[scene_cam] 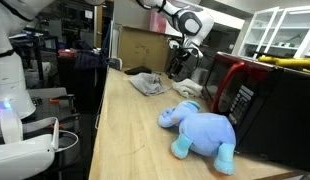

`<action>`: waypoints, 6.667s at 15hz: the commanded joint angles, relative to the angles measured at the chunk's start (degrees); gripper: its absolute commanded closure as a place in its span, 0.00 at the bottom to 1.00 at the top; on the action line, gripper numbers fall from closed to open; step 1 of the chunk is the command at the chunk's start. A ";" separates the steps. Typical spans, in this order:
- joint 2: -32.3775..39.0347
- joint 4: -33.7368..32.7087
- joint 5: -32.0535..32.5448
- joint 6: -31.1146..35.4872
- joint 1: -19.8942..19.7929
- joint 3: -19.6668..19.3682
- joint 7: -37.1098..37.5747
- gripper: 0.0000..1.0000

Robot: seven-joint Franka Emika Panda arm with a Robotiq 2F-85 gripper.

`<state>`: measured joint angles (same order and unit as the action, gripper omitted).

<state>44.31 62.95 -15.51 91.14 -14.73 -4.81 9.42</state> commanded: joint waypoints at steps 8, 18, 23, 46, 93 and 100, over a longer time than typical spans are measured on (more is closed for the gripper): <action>-3.06 11.21 2.11 -0.75 0.30 0.09 -5.21 0.00; -5.23 19.50 2.87 0.44 1.43 -0.16 -8.40 0.53; -6.84 20.32 2.42 -0.36 1.32 -0.05 -8.64 0.91; -41.66 48.78 11.81 -8.84 -2.21 -3.48 -59.57 0.99; -22.00 17.82 -26.93 17.91 -3.89 -6.25 -28.39 0.99; -20.45 12.76 -27.07 27.10 -5.94 -5.26 -20.45 0.99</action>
<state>24.03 78.36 -43.86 119.28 -19.33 -10.99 -14.15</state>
